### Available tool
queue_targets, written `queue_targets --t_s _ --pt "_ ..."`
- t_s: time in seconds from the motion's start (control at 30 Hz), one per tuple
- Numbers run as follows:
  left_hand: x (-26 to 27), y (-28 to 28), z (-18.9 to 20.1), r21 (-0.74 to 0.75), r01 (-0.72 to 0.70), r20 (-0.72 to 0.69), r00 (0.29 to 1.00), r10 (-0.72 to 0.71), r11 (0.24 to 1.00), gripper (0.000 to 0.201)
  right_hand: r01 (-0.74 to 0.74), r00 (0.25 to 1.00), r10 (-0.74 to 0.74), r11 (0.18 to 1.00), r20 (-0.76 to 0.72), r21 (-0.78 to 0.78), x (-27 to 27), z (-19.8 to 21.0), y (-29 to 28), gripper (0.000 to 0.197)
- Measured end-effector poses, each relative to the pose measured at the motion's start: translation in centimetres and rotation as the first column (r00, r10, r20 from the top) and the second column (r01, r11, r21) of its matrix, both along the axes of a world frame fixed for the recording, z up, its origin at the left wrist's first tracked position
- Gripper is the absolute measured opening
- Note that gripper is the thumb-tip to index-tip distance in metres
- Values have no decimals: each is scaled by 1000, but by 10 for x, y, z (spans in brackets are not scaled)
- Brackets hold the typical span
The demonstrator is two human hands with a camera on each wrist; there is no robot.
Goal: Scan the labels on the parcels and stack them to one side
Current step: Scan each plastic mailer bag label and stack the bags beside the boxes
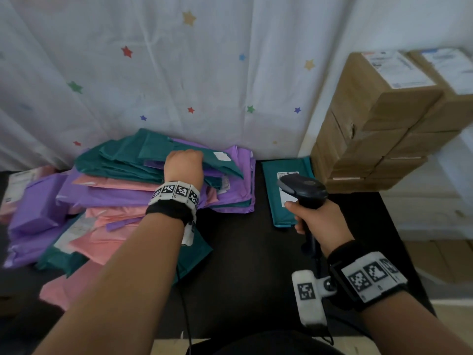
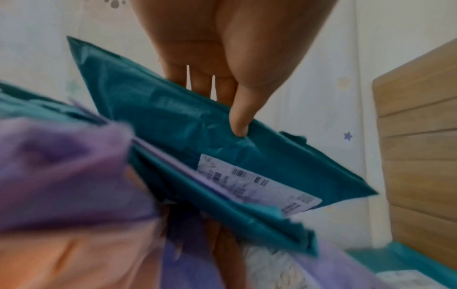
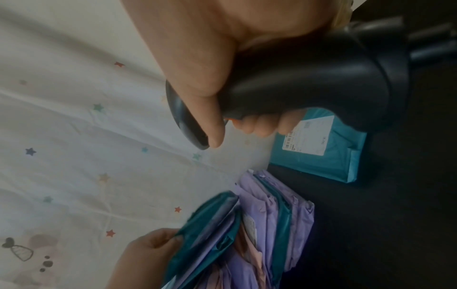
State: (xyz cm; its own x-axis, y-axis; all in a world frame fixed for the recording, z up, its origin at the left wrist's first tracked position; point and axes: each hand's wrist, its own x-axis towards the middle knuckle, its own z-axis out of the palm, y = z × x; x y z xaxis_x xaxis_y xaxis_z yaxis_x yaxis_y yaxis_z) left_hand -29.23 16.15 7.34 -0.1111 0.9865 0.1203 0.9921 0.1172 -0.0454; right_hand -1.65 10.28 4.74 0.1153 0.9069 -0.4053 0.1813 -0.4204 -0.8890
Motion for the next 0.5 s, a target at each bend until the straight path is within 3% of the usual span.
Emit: queue_targets --t_s 0.1,0.27,0.4,0.5 --pt "14 -1 18 185 45 69 996 -58 982 21 18 1000 -18 999 8 36 4 5 1 14" --pt "48 -6 52 463 84 201 960 -196 883 19 154 987 -148 980 -55 125 18 13 5 13" --pt "72 -9 61 434 31 385 897 -216 900 23 258 963 -230 939 -142 226 34 21 7 16" --pt "89 -14 57 338 72 420 881 -218 938 23 264 964 -235 915 -128 305 48 26 6 14"
